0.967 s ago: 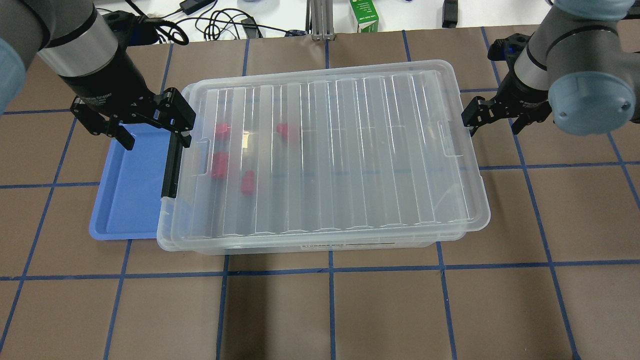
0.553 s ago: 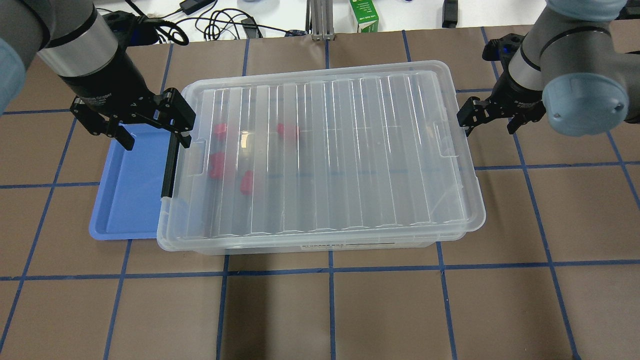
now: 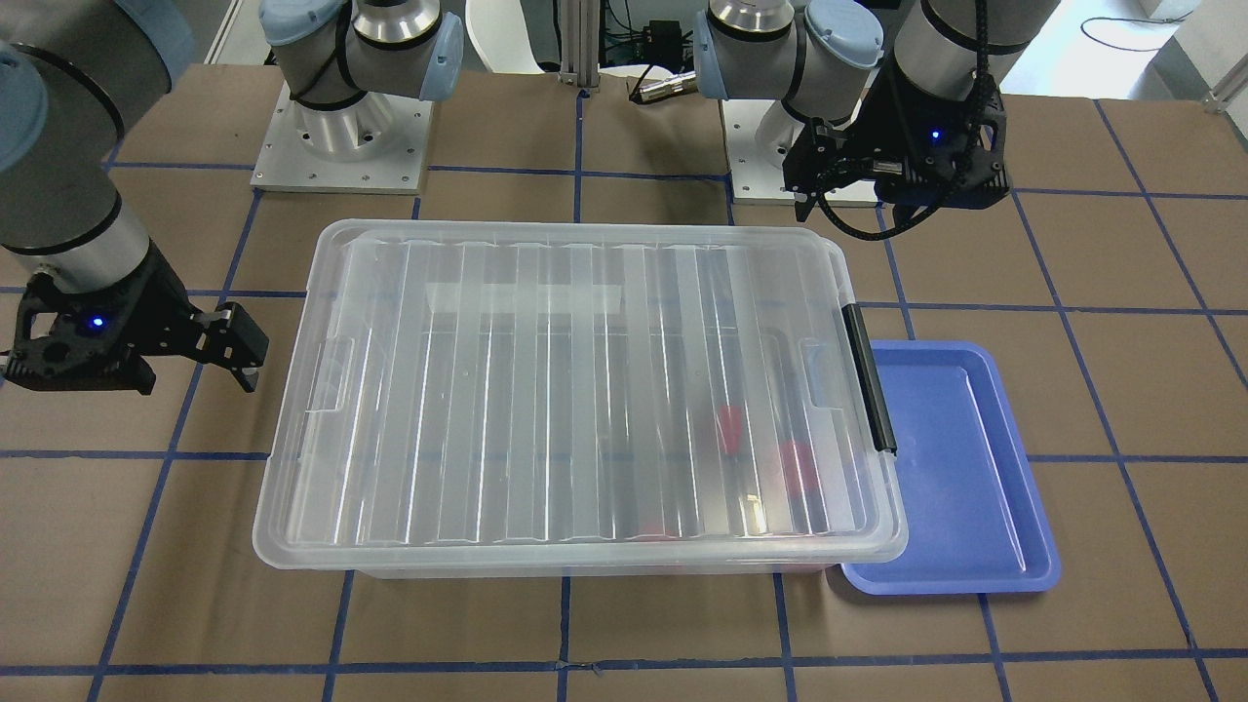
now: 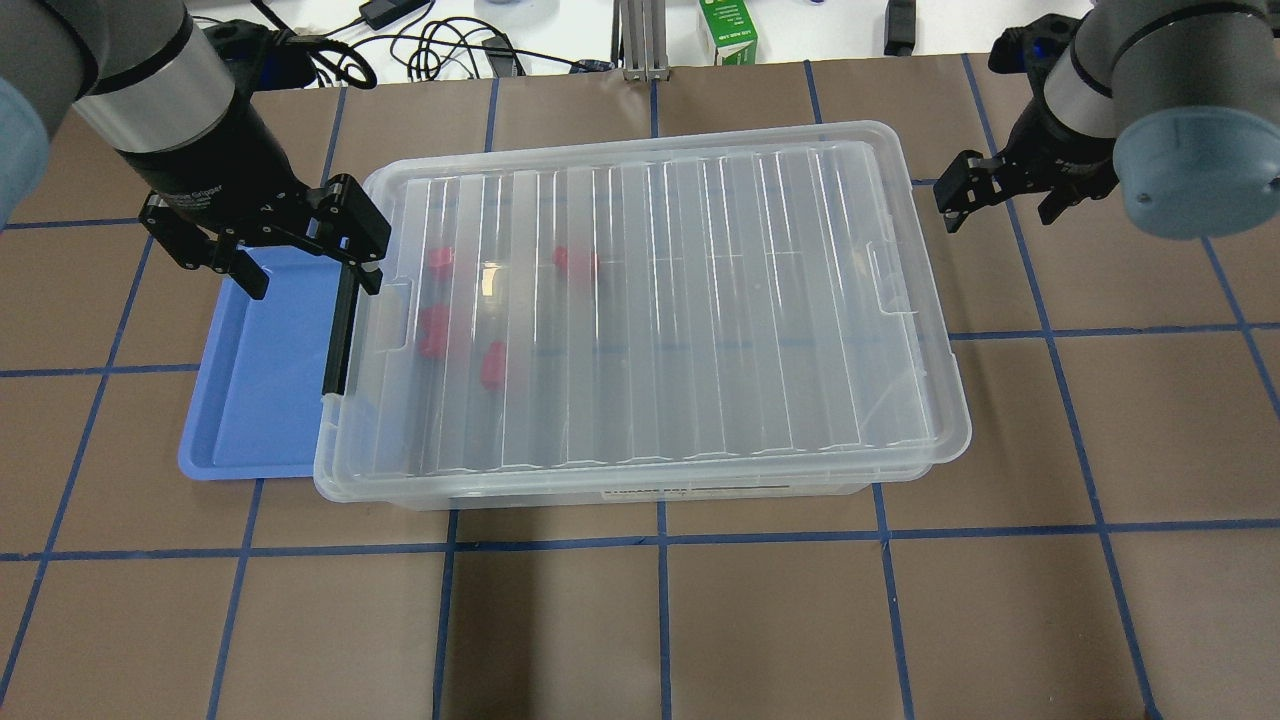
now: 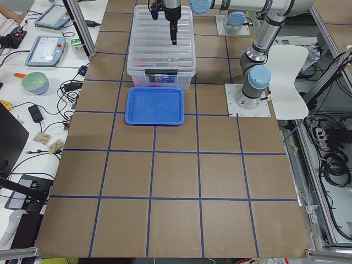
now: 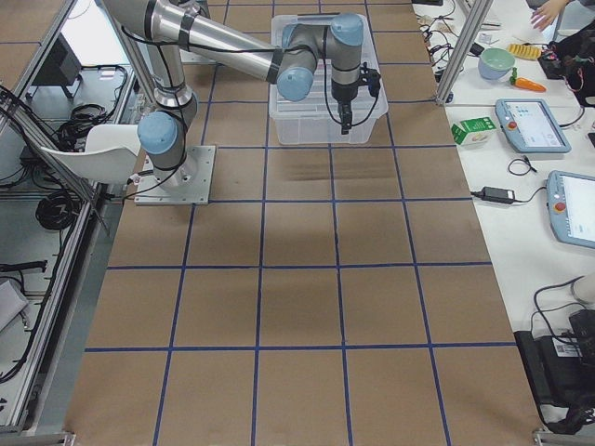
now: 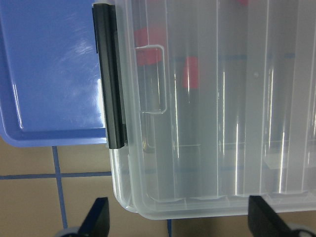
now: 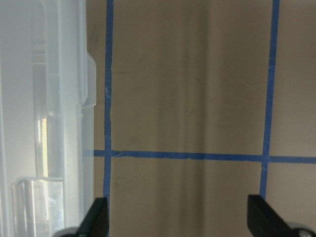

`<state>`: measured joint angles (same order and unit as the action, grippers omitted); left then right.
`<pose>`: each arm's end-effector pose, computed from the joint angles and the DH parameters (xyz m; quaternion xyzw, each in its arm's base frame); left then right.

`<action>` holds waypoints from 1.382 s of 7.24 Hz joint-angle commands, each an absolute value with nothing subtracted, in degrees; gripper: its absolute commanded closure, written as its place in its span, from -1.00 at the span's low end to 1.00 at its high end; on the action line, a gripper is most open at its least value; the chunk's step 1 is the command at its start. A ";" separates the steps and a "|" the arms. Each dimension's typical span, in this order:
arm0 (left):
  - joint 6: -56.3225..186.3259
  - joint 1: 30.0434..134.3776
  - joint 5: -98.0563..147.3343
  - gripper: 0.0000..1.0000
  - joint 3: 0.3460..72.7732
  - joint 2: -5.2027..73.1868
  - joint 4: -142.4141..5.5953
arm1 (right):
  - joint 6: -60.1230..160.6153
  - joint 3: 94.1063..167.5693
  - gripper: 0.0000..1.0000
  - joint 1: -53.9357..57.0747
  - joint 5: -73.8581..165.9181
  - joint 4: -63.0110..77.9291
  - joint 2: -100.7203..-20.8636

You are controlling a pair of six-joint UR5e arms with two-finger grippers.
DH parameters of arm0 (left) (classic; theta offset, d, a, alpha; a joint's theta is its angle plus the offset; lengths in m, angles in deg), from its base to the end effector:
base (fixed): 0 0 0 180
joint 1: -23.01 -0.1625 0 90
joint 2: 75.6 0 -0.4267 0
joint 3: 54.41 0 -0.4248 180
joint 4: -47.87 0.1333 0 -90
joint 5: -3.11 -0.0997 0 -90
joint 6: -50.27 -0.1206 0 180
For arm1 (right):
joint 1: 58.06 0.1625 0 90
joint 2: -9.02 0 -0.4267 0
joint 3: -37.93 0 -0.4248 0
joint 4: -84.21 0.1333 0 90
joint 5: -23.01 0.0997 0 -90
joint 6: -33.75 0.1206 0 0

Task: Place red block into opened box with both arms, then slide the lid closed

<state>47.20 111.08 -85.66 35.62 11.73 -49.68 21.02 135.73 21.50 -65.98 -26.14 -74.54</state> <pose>-0.1192 -0.4978 0.4796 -0.0095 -0.9990 -0.0423 0.0126 0.0296 -0.5867 0.3727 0.0204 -0.9983 0.0540 0.0021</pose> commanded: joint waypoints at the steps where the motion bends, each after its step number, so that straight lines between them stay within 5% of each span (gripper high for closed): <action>1: 47.28 111.08 -85.58 -1.00 35.68 11.67 -49.60 | 21.26 131.20 -1.00 21.48 -66.11 -15.69 -80.25; 3: 47.81 111.08 -85.31 -1.00 35.77 11.76 -49.69 | 22.05 128.82 -1.00 21.57 -66.20 -7.50 -85.18; 10: 47.64 111.08 -85.58 -1.00 35.68 11.67 -49.34 | 36.30 128.98 -1.00 33.43 -66.55 -8.25 -84.41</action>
<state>47.74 111.14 -85.52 35.67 11.73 -49.57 36.44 128.87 33.14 -66.25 -8.07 -84.54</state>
